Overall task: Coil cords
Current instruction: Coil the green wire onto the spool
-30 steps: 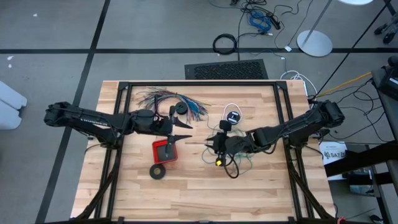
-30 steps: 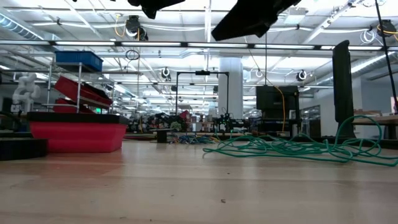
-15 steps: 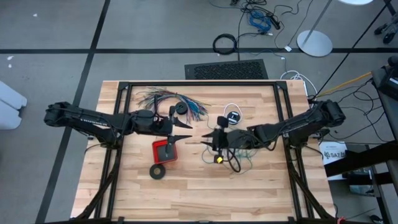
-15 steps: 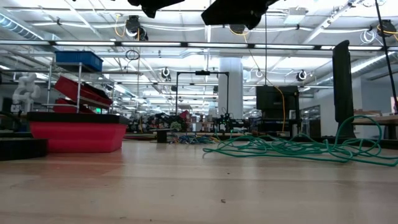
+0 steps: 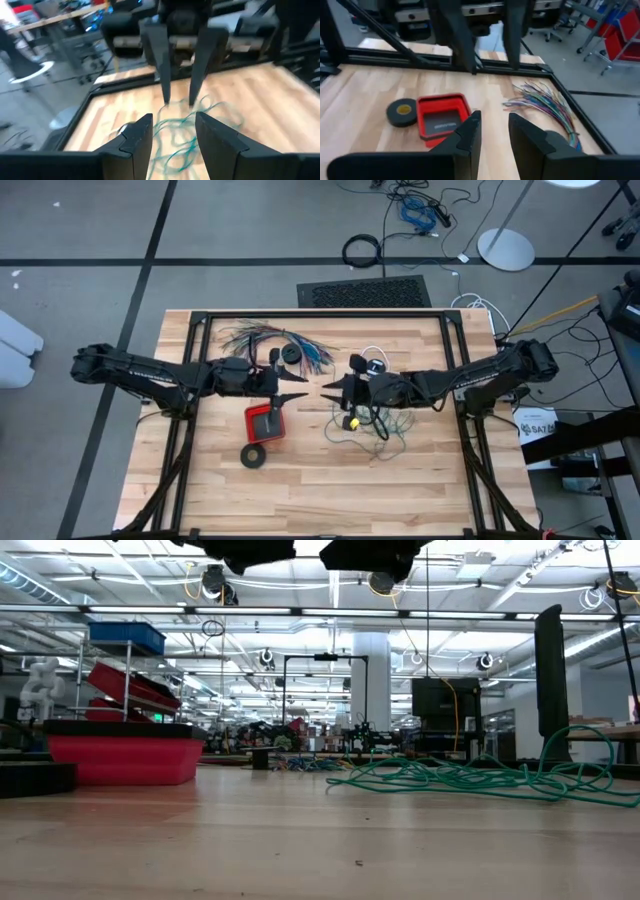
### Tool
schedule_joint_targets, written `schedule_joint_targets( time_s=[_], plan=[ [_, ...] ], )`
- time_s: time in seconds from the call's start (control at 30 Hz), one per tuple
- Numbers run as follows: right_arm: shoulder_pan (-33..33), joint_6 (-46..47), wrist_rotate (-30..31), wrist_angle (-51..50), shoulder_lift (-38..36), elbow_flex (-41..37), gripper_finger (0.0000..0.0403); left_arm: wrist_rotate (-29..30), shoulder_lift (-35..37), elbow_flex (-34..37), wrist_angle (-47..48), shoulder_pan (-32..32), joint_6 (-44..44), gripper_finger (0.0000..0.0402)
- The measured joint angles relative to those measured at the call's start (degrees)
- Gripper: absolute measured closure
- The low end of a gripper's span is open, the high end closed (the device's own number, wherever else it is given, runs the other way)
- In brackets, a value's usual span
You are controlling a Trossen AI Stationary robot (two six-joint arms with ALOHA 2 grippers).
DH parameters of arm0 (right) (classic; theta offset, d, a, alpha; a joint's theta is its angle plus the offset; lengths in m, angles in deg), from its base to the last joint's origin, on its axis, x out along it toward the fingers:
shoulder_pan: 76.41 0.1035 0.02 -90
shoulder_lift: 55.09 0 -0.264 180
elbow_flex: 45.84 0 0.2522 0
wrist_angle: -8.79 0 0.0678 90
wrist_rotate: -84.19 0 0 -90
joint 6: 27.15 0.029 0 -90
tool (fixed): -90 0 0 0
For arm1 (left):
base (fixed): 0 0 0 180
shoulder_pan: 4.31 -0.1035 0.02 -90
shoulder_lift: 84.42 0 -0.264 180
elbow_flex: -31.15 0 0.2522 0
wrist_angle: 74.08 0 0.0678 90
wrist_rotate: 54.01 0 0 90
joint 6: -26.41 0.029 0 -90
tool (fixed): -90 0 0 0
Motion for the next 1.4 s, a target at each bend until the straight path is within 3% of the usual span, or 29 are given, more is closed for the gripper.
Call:
schedule_joint_targets(
  time_s=[0.37, 0.97, 1.4],
  plan=[
    [-4.9, 0.2, 0.4, -2.1, -5.2, 0.0, 0.0316, 2.3, 0.0, 0.0, 3.1, -2.7, 0.2, 0.0245],
    [-11.4, 8.1, 0.5, -27.4, -7.8, 0.0, 0.0316, 3.1, 0.0, 0.0, 11.5, -7.1, -1.8, 0.0245],
    [-10.1, 14.1, -1.8, -41.4, -7.8, 0.0, 0.0316, -5.7, 0.0, -2.2, 20.1, -9.7, -7.0, 0.0245]
  ],
)
